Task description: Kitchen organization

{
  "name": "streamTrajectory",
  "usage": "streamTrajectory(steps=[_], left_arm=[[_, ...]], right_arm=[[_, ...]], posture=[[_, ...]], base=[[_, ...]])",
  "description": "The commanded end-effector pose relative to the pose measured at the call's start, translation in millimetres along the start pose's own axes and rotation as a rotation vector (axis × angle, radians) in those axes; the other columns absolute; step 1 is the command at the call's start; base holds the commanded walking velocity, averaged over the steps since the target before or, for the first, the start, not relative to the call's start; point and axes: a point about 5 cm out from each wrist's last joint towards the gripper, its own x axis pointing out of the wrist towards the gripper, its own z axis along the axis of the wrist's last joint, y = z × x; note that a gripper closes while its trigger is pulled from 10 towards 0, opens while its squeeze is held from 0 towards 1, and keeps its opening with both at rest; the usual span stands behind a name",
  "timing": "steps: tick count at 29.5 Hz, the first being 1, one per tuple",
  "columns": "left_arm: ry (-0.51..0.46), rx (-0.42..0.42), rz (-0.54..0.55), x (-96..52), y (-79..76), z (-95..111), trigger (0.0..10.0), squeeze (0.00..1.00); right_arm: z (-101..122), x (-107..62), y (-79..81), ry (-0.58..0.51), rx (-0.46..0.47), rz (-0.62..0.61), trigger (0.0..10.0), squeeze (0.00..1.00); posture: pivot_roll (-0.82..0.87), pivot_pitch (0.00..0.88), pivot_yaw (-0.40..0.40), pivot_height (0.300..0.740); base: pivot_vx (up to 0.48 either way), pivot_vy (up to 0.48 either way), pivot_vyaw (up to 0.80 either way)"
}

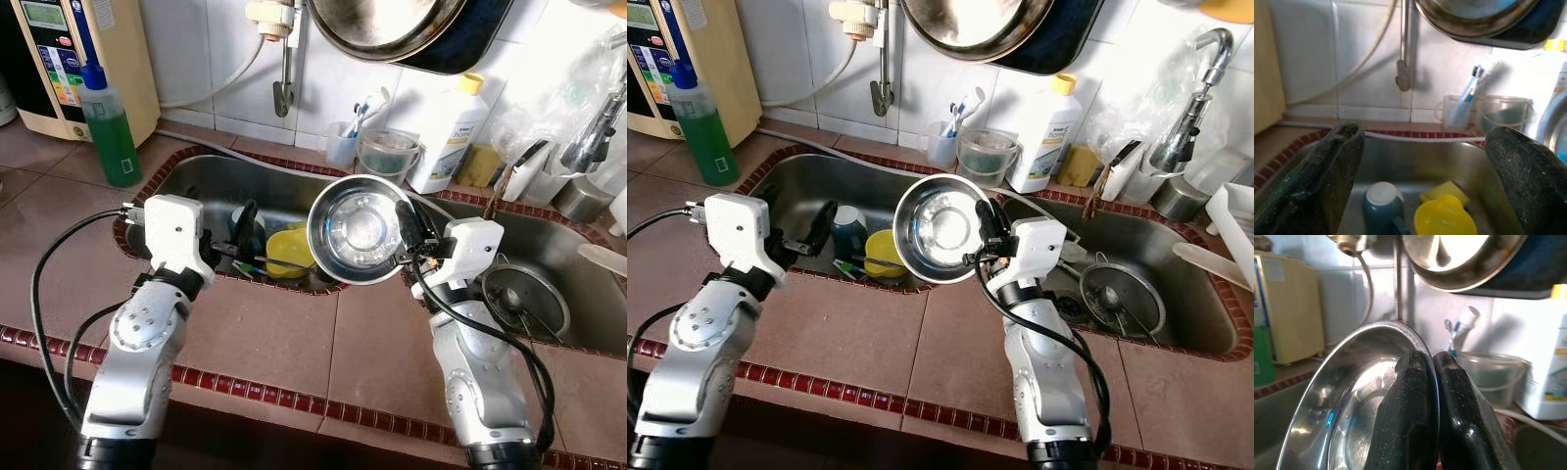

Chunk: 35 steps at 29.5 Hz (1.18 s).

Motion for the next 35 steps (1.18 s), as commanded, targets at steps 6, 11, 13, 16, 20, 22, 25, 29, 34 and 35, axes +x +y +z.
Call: streamTrajectory(steps=[6,11,13,16,20,22,25,29,34,35], left_arm=[[-0.037,-0.005,0.013,6.9,0.3,3.7,10.0,0.00],[-0.057,-0.013,0.003,6.6,0.4,3.9,10.0,0.00],[-0.057,-0.020,-0.003,6.2,-0.2,3.5,10.0,0.00],[-0.051,-0.016,-0.004,5.8,-0.4,1.1,10.0,0.00],[-0.051,-0.011,-0.027,4.9,-1.2,0.7,10.0,0.00],[-0.052,-0.007,-0.026,4.8,0.2,0.8,10.0,0.00],[-0.055,-0.005,-0.026,4.8,1.1,1.5,10.0,0.00],[-0.060,-0.006,-0.030,4.3,0.6,2.0,10.0,0.00],[-0.058,-0.023,-0.033,0.8,-2.4,-0.8,10.0,0.00],[-0.058,-0.027,-0.032,0.4,-2.9,-1.3,10.0,0.00]], right_arm=[[4.9,2.6,-4.4,-0.047,-0.023,-0.047,10.0,0.00],[4.6,1.3,-2.0,-0.056,-0.021,-0.065,10.0,0.00],[3.9,0.7,-1.9,-0.057,-0.021,-0.074,10.0,0.00],[2.3,-0.1,-1.8,-0.056,-0.019,-0.086,10.0,0.00],[1.6,-0.4,-2.0,-0.054,-0.020,-0.089,10.0,0.00],[1.7,-0.5,-2.3,-0.054,-0.024,-0.089,10.0,0.00],[1.9,-0.8,-2.6,-0.054,-0.024,-0.088,10.0,0.00],[2.3,-1.3,-2.5,-0.054,-0.024,-0.087,10.0,0.00],[1.9,-2.9,-2.4,-0.052,-0.021,-0.085,10.0,0.00],[1.6,-3.3,-2.4,-0.050,-0.021,-0.086,10.0,0.00]], posture=[[-0.14,0.000,-0.070,0.740],[-0.14,0.000,-0.064,0.740],[-0.14,0.000,-0.064,0.740],[-0.14,0.000,-0.063,0.740],[-0.14,0.000,-0.063,0.740],[-0.14,0.000,-0.064,0.740],[-0.14,0.000,-0.066,0.740],[-0.14,0.000,-0.067,0.740],[-0.14,0.000,-0.069,0.740],[-0.14,0.000,-0.070,0.740]], base=[[0.000,0.000,0.00],[0.000,0.000,0.00],[0.000,0.000,0.00],[0.000,0.000,0.00],[0.000,0.000,0.00],[0.000,0.000,0.00],[0.000,0.000,0.00],[0.000,0.000,0.00],[0.000,0.000,0.00],[0.000,0.000,0.00]])
